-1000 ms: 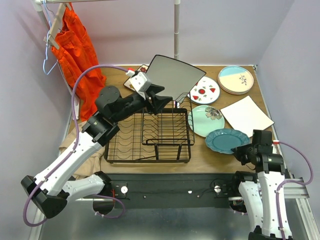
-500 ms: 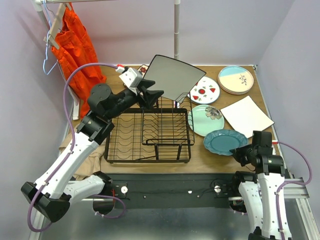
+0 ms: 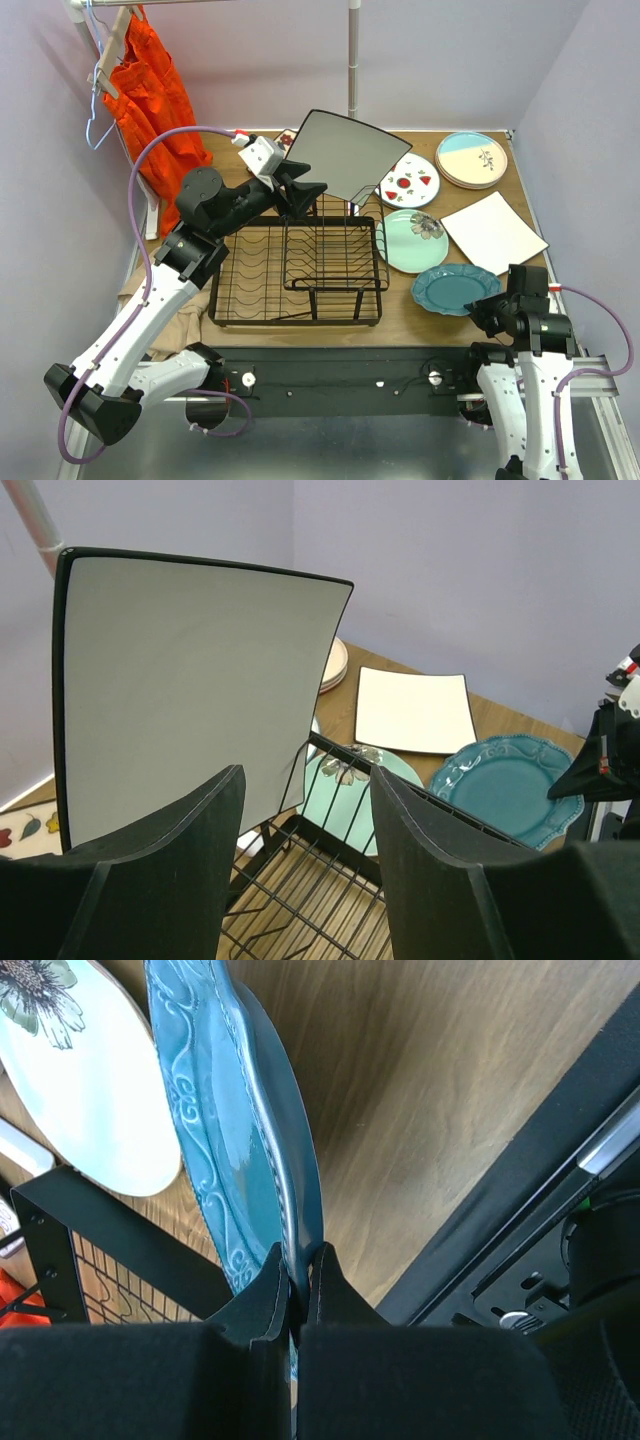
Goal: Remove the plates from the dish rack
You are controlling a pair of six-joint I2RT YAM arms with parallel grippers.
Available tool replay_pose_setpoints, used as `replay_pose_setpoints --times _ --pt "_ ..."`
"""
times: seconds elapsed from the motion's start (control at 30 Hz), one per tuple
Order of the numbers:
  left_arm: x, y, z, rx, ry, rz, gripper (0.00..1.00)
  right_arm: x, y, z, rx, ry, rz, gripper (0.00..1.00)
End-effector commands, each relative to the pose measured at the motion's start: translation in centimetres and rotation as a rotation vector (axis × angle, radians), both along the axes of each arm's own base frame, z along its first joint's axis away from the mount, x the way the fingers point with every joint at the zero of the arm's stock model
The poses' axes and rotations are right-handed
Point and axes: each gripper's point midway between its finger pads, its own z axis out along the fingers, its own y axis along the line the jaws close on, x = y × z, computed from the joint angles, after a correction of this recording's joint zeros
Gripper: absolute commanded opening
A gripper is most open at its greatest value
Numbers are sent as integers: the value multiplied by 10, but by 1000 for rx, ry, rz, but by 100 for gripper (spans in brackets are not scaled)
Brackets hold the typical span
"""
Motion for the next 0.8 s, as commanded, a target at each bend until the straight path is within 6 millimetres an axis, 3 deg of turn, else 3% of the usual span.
replay_pose_setpoints --times 0.0,0.13,0.33,0.5,0.77 --pt "-1 2 8 -22 -21 -14 62 6 3 7 17 -62 -4 1" --pt "0 2 5 -18 -15 -11 62 4 7 -2 40 -64 5 1" --pt "2 2 5 -19 -8 -10 62 6 5 6 21 -59 15 1" --pt "4 3 4 -18 -5 -4 62 3 13 -5 64 -33 37 1" --pt "5 3 4 -21 -3 -1 62 1 14 18 58 -79 40 1"
